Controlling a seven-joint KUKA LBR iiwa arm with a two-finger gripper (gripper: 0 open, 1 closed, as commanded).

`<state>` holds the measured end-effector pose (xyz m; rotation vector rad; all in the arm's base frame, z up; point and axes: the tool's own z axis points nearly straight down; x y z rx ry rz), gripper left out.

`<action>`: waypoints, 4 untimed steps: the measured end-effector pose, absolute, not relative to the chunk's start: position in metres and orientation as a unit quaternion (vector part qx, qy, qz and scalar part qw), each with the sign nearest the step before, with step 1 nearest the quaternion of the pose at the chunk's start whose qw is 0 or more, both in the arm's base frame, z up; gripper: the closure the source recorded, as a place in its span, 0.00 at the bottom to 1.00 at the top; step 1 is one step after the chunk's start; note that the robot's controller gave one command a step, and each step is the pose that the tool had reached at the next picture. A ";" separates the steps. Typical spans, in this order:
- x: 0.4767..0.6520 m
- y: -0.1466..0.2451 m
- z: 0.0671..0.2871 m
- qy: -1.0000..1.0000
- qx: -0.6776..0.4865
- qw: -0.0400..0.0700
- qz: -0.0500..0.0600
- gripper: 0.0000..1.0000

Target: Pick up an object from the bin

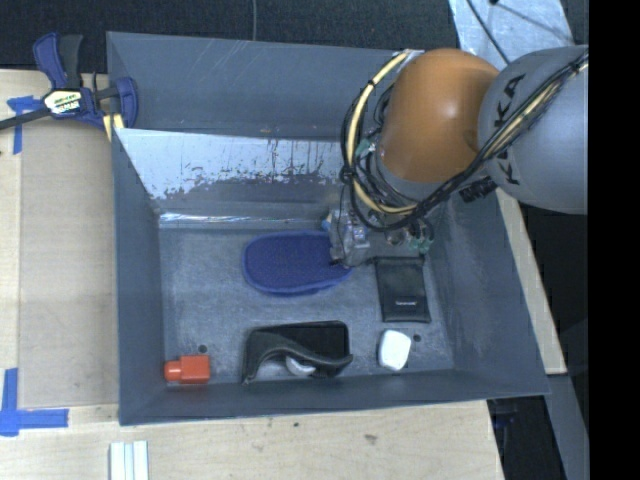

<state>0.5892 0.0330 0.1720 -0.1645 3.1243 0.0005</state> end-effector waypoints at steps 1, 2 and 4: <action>0.574 0.035 0.154 0.998 -0.066 0.000 0.000 1.00; 0.529 0.025 0.116 1.000 0.011 -0.002 0.000 1.00; 0.603 0.026 0.079 0.999 0.037 0.002 0.000 0.00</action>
Offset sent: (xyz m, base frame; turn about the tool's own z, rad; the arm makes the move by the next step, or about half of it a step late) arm -0.0157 0.0033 -0.0175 -0.0295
